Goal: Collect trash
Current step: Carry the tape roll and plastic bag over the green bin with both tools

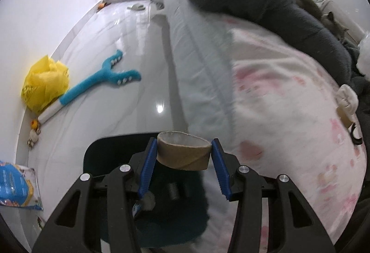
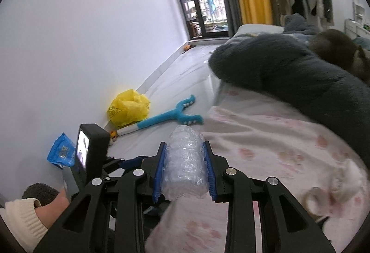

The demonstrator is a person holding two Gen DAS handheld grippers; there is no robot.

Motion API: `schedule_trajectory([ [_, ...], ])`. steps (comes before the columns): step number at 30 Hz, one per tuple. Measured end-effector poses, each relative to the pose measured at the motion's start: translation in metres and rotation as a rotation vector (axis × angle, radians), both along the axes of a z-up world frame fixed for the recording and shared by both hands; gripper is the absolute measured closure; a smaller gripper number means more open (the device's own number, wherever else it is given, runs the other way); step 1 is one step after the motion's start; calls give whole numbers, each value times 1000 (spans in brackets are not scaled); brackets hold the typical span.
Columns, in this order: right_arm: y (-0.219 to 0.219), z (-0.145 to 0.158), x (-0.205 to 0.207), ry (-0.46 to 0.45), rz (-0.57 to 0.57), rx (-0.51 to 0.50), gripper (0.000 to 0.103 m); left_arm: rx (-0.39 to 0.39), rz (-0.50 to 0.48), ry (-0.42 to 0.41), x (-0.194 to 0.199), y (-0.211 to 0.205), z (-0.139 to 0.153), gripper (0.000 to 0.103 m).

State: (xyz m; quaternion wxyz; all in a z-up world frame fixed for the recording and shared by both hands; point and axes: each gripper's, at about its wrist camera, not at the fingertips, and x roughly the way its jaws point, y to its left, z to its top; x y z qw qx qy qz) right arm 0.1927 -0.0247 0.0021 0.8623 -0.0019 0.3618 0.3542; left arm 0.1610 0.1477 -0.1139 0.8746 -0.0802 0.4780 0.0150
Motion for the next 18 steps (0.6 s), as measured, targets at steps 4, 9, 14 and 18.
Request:
schedule_trajectory([
  [4,23,-7,-1,18,37,-5,71,-2,7,76,-5,15,-20,52],
  [9,52,-18,-2,40,77,-16,71,10,30,161,-13,35,-42,52],
  [14,76,-31,-2,62,108,-33,71,4,25,229,-23,48,-58,52],
  [18,91,-41,-2,78,121,-46,71,-9,19,267,-28,56,-66,52],
])
